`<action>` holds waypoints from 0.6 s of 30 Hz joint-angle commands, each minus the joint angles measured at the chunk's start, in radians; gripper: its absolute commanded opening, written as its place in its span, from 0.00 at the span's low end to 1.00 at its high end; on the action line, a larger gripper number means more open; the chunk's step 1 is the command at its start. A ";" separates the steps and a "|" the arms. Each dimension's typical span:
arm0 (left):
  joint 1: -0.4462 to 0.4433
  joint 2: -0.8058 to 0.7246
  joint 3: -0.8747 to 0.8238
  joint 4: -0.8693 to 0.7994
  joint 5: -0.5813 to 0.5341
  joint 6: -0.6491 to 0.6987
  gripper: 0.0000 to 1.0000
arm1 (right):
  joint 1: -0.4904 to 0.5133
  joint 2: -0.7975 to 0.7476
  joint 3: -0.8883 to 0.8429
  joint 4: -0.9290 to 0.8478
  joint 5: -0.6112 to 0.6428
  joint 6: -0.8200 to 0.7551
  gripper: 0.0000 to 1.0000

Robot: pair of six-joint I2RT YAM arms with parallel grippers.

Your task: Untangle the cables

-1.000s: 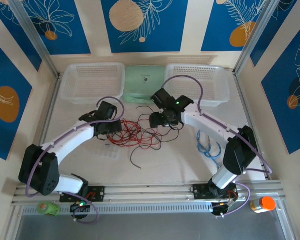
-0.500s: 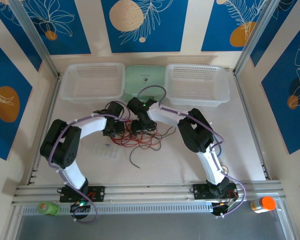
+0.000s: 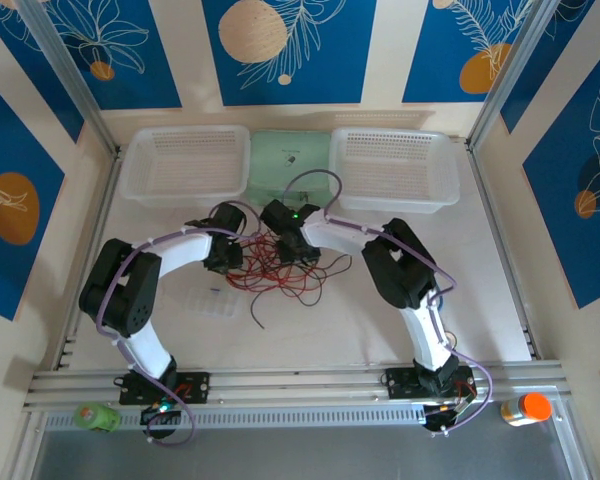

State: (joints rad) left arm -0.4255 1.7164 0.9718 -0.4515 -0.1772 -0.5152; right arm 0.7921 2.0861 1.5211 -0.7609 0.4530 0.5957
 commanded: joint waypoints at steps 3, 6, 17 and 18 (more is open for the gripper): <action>0.000 0.023 0.017 -0.001 -0.031 0.049 0.41 | -0.068 -0.098 -0.197 -0.161 0.199 0.026 0.51; 0.000 0.026 0.033 0.006 -0.005 0.059 0.41 | -0.086 -0.157 -0.251 -0.189 0.243 0.035 0.51; -0.054 0.002 0.149 -0.022 0.100 0.080 0.45 | -0.085 -0.322 -0.213 -0.136 0.070 -0.025 0.56; -0.059 -0.003 0.152 -0.024 0.105 0.077 0.45 | -0.079 -0.339 -0.202 -0.130 0.048 -0.026 0.56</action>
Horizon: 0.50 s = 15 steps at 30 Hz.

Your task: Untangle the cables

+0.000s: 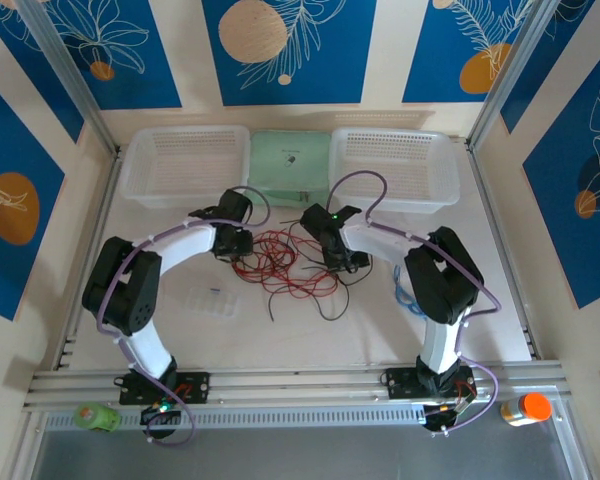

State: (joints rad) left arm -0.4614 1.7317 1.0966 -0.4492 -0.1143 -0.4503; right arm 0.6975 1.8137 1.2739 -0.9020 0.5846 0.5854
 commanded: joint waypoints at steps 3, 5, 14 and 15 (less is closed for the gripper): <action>-0.027 -0.040 0.018 -0.021 0.063 -0.009 0.45 | 0.037 -0.109 0.073 0.040 -0.166 -0.012 0.55; -0.028 -0.050 0.003 -0.008 0.084 -0.024 0.45 | 0.048 -0.120 0.080 0.082 -0.254 0.006 0.54; -0.028 -0.052 -0.029 -0.100 -0.040 -0.064 0.43 | 0.087 0.118 0.199 0.212 -0.472 0.147 0.45; -0.028 -0.056 -0.032 -0.115 -0.057 -0.066 0.43 | 0.092 0.146 0.219 0.200 -0.456 0.157 0.45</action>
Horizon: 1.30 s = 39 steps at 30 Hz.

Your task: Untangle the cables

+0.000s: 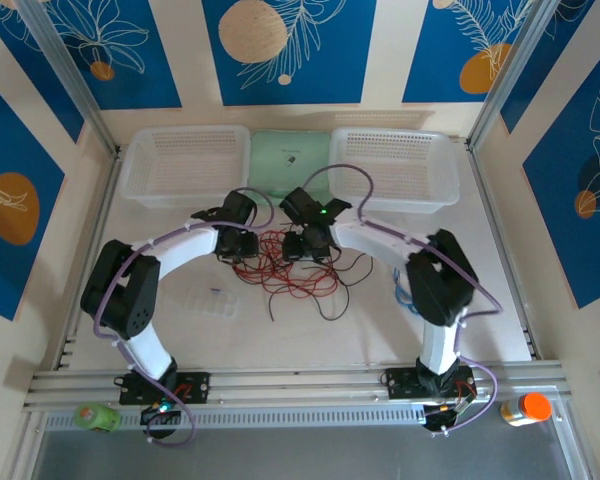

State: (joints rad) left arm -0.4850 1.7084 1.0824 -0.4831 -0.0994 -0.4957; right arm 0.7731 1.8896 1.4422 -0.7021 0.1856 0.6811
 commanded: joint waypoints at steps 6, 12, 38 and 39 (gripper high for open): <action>-0.004 -0.026 -0.038 -0.078 -0.110 -0.024 0.43 | 0.028 0.178 0.103 -0.026 0.052 0.129 0.45; -0.004 0.019 -0.049 0.014 -0.102 -0.040 0.42 | 0.028 0.218 0.092 0.005 0.112 0.208 0.46; -0.003 0.095 0.003 -0.032 -0.276 0.076 0.00 | -0.010 0.113 -0.082 -0.018 0.276 0.177 0.00; -0.003 0.084 0.018 -0.043 -0.293 0.094 0.00 | -0.011 0.088 -0.091 -0.037 0.303 0.141 0.00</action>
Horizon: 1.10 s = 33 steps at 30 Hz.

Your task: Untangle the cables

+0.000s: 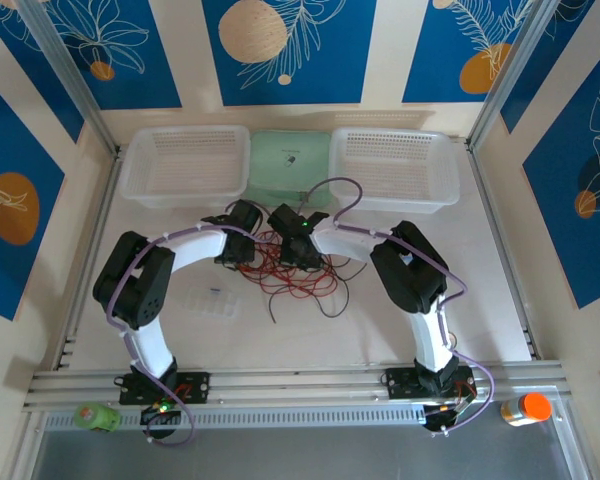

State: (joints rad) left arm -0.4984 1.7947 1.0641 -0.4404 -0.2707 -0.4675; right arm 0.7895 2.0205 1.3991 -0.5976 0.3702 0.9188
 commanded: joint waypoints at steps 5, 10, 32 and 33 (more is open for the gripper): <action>0.011 -0.066 0.090 -0.114 -0.180 0.138 0.00 | -0.032 -0.155 -0.077 -0.239 0.260 -0.233 0.00; 0.007 -0.139 0.122 -0.109 -0.167 0.199 0.00 | -0.034 -0.240 -0.126 -0.213 0.336 -0.424 0.00; -0.033 -0.284 0.044 -0.060 0.163 0.109 0.00 | -0.101 -0.371 -0.299 -0.023 -0.066 -0.322 0.31; -0.039 -0.272 0.033 -0.047 0.170 0.096 0.00 | -0.101 -0.373 -0.302 0.001 -0.111 -0.312 0.35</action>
State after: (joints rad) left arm -0.5426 1.4990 1.1278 -0.4976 -0.1101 -0.3042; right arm 0.6991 1.6535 1.1225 -0.5854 0.4229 0.5354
